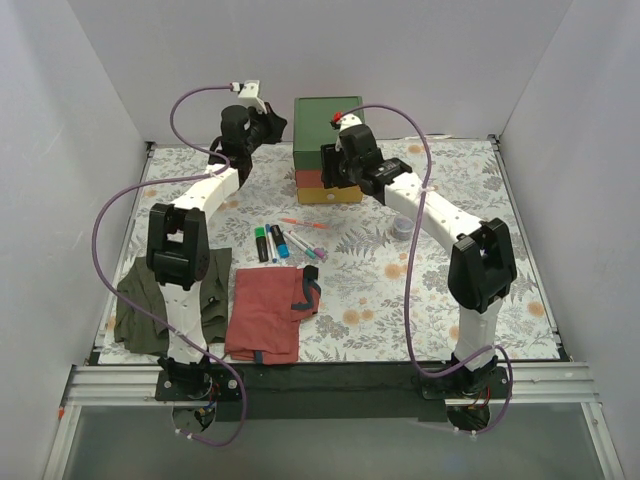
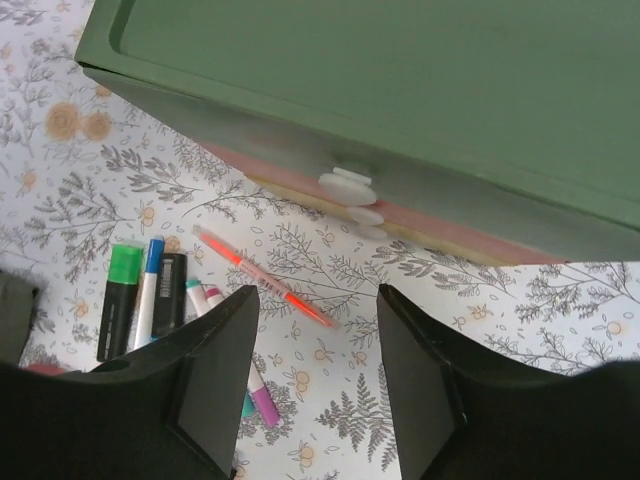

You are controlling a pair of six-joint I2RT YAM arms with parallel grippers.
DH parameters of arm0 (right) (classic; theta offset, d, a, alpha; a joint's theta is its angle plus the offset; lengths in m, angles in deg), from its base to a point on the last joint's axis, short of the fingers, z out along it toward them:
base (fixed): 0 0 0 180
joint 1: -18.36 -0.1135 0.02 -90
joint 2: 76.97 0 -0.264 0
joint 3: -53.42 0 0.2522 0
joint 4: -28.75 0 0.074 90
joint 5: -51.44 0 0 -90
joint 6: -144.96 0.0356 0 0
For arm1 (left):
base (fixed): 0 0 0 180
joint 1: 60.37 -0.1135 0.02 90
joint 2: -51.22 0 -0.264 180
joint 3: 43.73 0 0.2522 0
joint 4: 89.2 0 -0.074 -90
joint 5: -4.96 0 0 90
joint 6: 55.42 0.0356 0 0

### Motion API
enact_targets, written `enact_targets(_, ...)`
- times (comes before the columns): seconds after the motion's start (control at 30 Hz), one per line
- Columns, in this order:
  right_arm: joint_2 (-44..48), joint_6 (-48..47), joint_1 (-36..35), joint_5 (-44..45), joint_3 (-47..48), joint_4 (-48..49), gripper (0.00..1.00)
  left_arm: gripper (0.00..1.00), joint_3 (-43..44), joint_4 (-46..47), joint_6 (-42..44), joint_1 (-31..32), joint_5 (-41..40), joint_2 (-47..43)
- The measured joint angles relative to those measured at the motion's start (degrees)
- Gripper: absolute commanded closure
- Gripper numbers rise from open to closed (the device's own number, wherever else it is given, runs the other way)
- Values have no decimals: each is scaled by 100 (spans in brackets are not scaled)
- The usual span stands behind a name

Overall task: Sort the stationery into containers
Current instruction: Open the drawer in the storage box.

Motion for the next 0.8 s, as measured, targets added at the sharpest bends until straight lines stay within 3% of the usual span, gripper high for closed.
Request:
enact_targets(0.2, -173, 448, -356, 688, 291, -131, 48, 100, 68, 863, 85, 310, -791, 372)
enact_targets(0.5, -745, 529, -426, 1043, 1207, -339, 43, 100, 57, 1554, 109, 505, -1635, 372)
enact_targets(0.57, -745, 525, -424, 1043, 1244, -407, 43, 74, 42, 1587, 131, 450, -1814, 369)
enact_targets(0.67, -745, 522, -420, 1027, 1259, -533, 43, 47, -2, 1578, 297, 374, -2048, 352)
enact_targets(0.73, -745, 505, -411, 997, 1261, -632, 43, 40, -101, 1582, 409, 321, -2210, 297)
enact_targets(0.8, -745, 483, -380, 968, 1266, -688, 43, 40, -256, 1591, 483, 273, -2365, 216)
